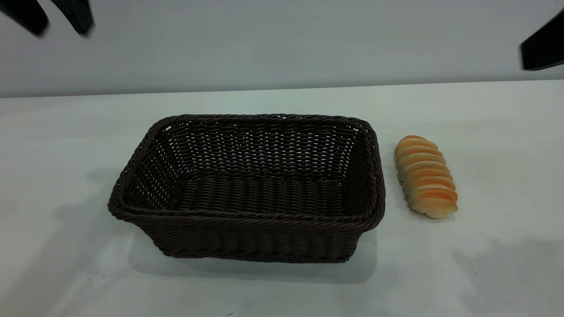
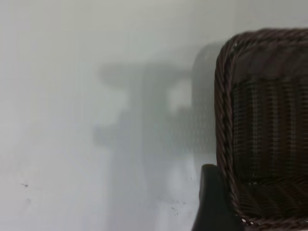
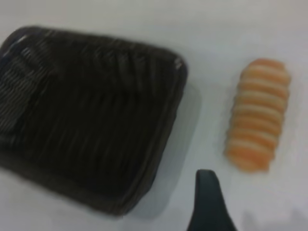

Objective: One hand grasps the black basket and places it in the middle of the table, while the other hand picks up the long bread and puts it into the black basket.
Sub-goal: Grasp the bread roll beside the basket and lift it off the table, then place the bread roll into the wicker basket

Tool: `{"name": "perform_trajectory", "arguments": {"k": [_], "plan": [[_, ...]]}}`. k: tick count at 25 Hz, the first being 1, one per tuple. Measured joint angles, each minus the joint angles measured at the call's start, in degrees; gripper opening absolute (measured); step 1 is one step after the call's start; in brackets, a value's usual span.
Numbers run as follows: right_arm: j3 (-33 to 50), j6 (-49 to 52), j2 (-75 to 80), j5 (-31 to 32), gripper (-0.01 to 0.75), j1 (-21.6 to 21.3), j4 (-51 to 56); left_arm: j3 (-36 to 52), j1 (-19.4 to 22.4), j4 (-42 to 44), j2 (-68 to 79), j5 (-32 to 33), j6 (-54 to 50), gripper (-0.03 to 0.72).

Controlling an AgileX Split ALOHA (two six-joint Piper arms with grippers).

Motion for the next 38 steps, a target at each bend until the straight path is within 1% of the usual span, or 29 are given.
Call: {"name": "perform_trajectory", "arguments": {"k": [2, 6, 10, 14, 21, 23, 24, 25, 27, 28, 29, 31, 33, 35, 37, 38], "plan": [[-1.28, -9.41, 5.57, -1.27, 0.501, 0.00, 8.27, 0.00, 0.00, 0.12, -3.10, 0.59, 0.00, 0.521], [-5.26, -27.78, 17.78, -0.72, 0.501, 0.00, 23.78, 0.00, 0.00, 0.12, -9.22, 1.27, 0.18, 0.513], [-9.71, -39.48, 29.72, -1.26, 0.501, 0.00, 33.64, 0.00, 0.00, 0.12, -13.90, 1.91, 0.22, 0.514], [-13.96, -43.94, 39.18, -1.64, 0.500, 0.00, 37.56, 0.00, 0.00, 0.12, -16.06, 3.48, 0.31, 0.513], [-19.55, -44.72, 51.90, -1.44, 0.490, 0.00, 38.79, 0.00, 0.00, 0.12, -16.41, 5.09, 0.55, 0.513], [-19.80, -44.72, 53.56, -0.68, 0.444, 0.00, 39.19, 0.00, 0.00, 0.12, -16.41, 5.09, 0.56, 0.513], [-19.80, -44.72, 53.68, -0.54, 0.396, 0.00, 39.21, 0.00, 0.00, 0.12, -16.41, 5.11, 0.56, 0.513], [-19.80, -44.72, 53.62, -0.54, 0.344, 0.00, 39.13, 0.00, 0.00, 0.12, -16.41, 5.11, 0.56, 0.513], [-19.87, -44.31, 53.04, -0.74, 0.182, 0.00, 38.15, 0.00, 0.00, 0.12, -16.41, 5.11, 0.56, 0.513], [-19.87, -43.98, 52.39, -1.14, 0.121, 0.05, 37.28, 0.00, 0.00, 0.12, -16.41, 5.16, 0.56, 0.513], [-19.87, -43.61, 51.31, -1.86, 0.079, 0.05, 36.67, 0.00, 0.00, 0.12, -16.41, 5.16, 0.56, 0.513], [-19.81, -42.69, 48.27, -3.61, 0.050, 0.05, 35.53, 0.00, 0.00, 0.12, -16.41, 5.41, 0.56, 0.513], [-19.81, -42.15, 44.35, -5.74, 0.044, 0.05, 34.73, 0.00, 0.00, 0.12, -16.41, 5.81, 0.56, 0.513], [-19.81, -41.92, 40.04, -6.16, 0.042, 0.05, 34.38, 0.00, 0.00, 0.12, -16.41, 6.00, 0.56, 0.513], [-19.81, -41.47, 36.85, -3.09, 0.042, 0.17, 34.33, 0.00, 0.00, 0.17, -16.41, 6.07, 0.56, 0.513], [-19.81, -40.99, 35.68, -0.27, 0.042, 0.70, 34.33, 0.00, 0.00, 0.17, -16.41, 6.14, 0.56, 0.513]]}}
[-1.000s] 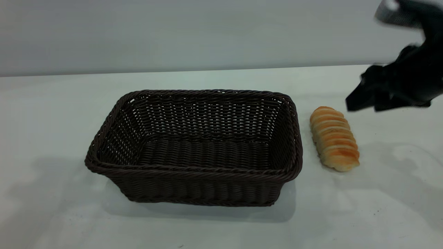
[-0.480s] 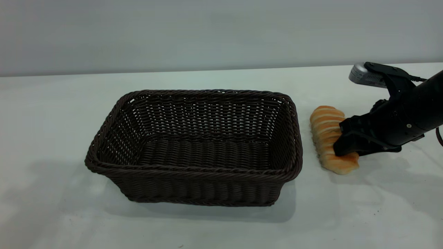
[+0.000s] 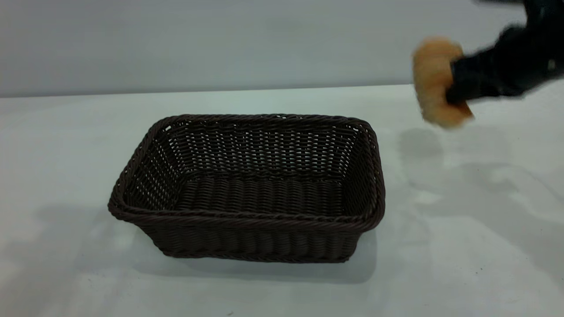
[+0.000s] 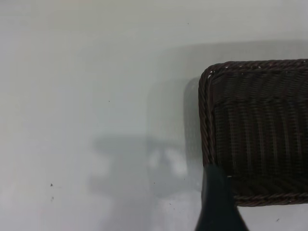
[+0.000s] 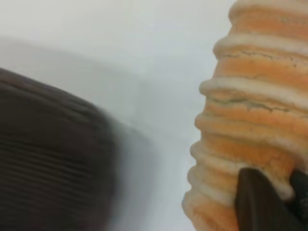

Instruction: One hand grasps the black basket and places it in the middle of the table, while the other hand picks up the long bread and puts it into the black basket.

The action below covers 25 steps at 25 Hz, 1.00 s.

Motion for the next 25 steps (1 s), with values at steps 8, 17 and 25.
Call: {"name": "perform_trajectory", "arguments": {"k": [8, 17, 25], "plan": [[0.07, 3.48, 0.71, 9.41, 0.111, 15.66, -1.64, 0.00, 0.00, 0.17, 0.00, 0.06, 1.08, 0.513], [0.11, 14.00, -1.93, 4.35, 0.438, 15.76, -9.21, 0.05, 0.00, 5.20, -2.02, 5.20, 1.47, 0.513], [0.11, 56.38, -17.15, 10.17, 0.407, 7.83, -50.53, 0.11, 0.00, 14.16, -9.94, 12.59, -0.18, 0.513]]}}
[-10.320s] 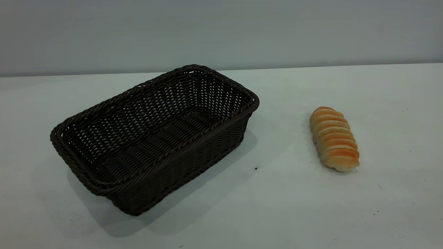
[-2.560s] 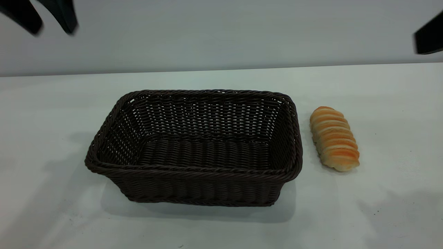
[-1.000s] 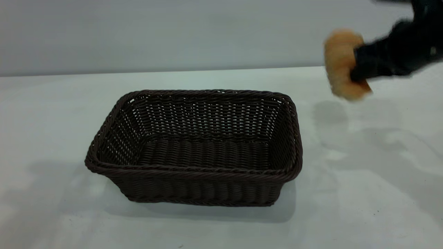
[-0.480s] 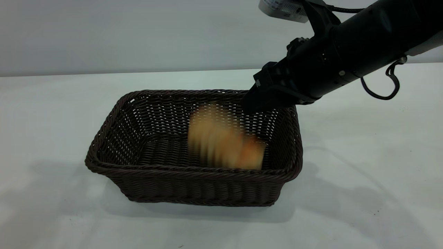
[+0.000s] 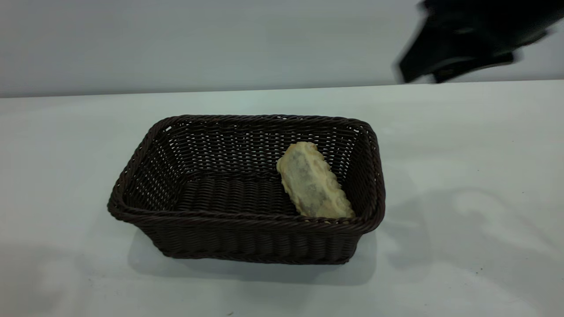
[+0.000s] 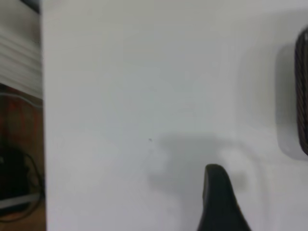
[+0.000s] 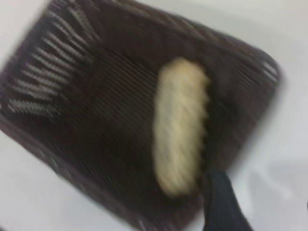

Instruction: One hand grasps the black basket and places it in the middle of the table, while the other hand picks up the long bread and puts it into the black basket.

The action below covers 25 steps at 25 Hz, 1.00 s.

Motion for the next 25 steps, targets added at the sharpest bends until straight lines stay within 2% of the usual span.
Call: {"name": "perform_trajectory", "arguments": {"k": [3, 6, 10, 13, 19, 25], "plan": [[0.00, 17.12, -5.02, 8.17, 0.404, -2.82, -20.60, 0.38, 0.00, 1.13, -2.54, 0.00, -0.05, 0.513], [0.07, 30.80, -9.60, 16.20, 0.404, -4.03, -36.77, 2.96, 0.00, 1.19, -5.57, 0.00, -0.05, 0.513], [0.28, 40.86, -17.02, 24.45, 0.404, -4.15, -49.17, 9.93, 0.00, 1.13, -10.19, 0.00, -0.86, 0.513], [1.58, 42.56, -23.93, 30.48, 0.404, -4.15, -50.79, 16.56, 0.00, 1.02, -14.79, 0.00, -2.31, 0.513], [11.08, 42.88, -42.29, 35.52, 0.404, -4.15, -49.80, 29.42, 0.00, 0.26, -26.29, -0.15, -3.16, 0.513], [20.06, 42.04, -59.96, 39.39, 0.403, -4.15, -48.62, 38.06, 0.00, -2.85, -38.13, -1.63, -3.21, 0.513]]}}
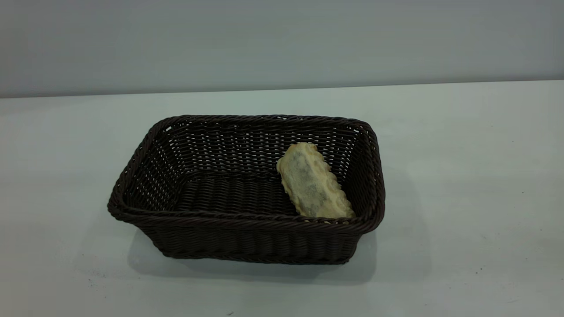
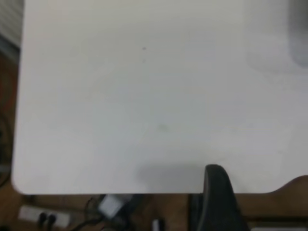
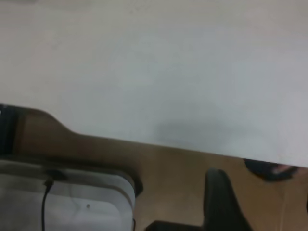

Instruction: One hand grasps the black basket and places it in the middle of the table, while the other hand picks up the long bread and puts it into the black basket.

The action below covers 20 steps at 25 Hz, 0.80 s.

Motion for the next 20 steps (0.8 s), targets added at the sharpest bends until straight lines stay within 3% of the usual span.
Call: {"name": "perform_trajectory", "arguments": {"k": [9, 20], "plan": [[3.55, -1.51, -20.62, 0.61, 0.402, 0.00, 0.19, 6.55, 0.00, -2.13, -14.83, 0.10, 0.00, 0.513], [4.61, -1.51, -21.81, -2.28, 0.402, 0.00, 1.29, 9.68, 0.00, -5.59, -22.77, 1.29, 2.53, 0.513]]}}
